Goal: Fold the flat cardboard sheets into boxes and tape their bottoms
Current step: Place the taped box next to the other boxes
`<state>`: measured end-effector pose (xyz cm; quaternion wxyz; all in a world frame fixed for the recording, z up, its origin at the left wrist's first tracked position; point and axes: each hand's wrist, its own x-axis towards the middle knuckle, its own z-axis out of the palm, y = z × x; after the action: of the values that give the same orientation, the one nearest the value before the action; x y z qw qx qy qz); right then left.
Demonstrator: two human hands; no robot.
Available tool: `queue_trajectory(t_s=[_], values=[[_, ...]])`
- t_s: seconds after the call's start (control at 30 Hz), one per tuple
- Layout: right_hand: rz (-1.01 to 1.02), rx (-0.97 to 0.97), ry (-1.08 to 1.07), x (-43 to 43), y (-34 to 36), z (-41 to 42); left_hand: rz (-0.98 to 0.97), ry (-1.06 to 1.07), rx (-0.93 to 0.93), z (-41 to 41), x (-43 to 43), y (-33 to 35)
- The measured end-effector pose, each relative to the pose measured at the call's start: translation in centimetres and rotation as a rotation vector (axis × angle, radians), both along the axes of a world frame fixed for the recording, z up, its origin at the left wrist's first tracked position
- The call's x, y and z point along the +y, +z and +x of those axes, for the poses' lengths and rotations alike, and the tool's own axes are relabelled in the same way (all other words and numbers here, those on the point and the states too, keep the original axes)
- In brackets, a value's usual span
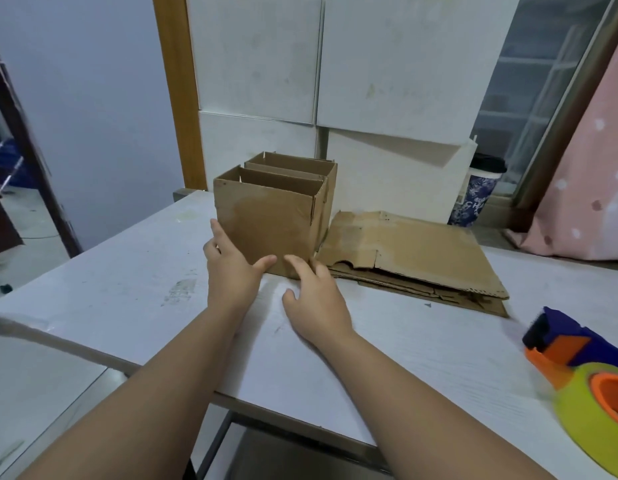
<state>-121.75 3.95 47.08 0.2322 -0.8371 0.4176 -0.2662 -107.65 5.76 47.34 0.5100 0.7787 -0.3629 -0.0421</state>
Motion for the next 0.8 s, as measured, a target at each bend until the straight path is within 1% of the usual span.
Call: queue_trajectory(t_s=[0.07,0.13,0.2,0.23,0.27,0.33,0.4,0.43,0.5,0.57,0.63,0.73,0.8], values=[[0.018,-0.077,-0.017,0.0,0.0,-0.1,0.006,0.022,-0.009,-0.3,0.2,0.2],[0.094,-0.271,-0.063,0.0,0.1,-0.5,-0.044,0.058,-0.045,-0.9,0.6,0.5],[0.198,-0.462,-0.133,-0.2,0.5,-1.2,-0.156,0.106,-0.167,-1.5,1.1,0.8],[0.257,-0.524,-0.148,-0.4,0.7,-1.7,-0.202,0.112,-0.256,-1.8,1.4,0.9],[0.314,-0.553,-0.150,-0.3,0.8,-2.1,-0.221,0.087,-0.340,-2.2,1.7,1.1],[0.414,-0.561,-0.141,-0.2,1.2,-2.8,-0.204,-0.060,-0.440,-3.3,2.1,1.4],[0.519,-0.577,-0.121,0.0,1.5,-3.6,-0.179,-0.218,-0.416,-5.1,2.3,1.3],[0.531,-0.577,-0.127,-0.1,1.9,-4.2,-0.186,-0.275,-0.374,-6.2,2.3,1.3],[0.416,-0.519,-0.177,-0.9,2.9,-5.9,-0.216,-0.363,-0.286,-8.4,1.9,1.3],[0.241,-0.427,-0.239,-2.0,4.3,-7.9,-0.239,-0.381,-0.204,-10.2,0.8,1.7],[0.152,-0.332,-0.299,-3.5,5.7,-10.0,-0.219,-0.357,-0.129,-11.7,-0.5,2.2],[0.129,-0.194,-0.446,-6.2,7.0,-13.3,-0.122,-0.357,-0.109,-14.0,-2.0,1.7],[0.137,-0.053,-0.570,-7.8,7.5,-15.4,-0.092,-0.372,-0.074,-14.7,-2.5,0.8]])
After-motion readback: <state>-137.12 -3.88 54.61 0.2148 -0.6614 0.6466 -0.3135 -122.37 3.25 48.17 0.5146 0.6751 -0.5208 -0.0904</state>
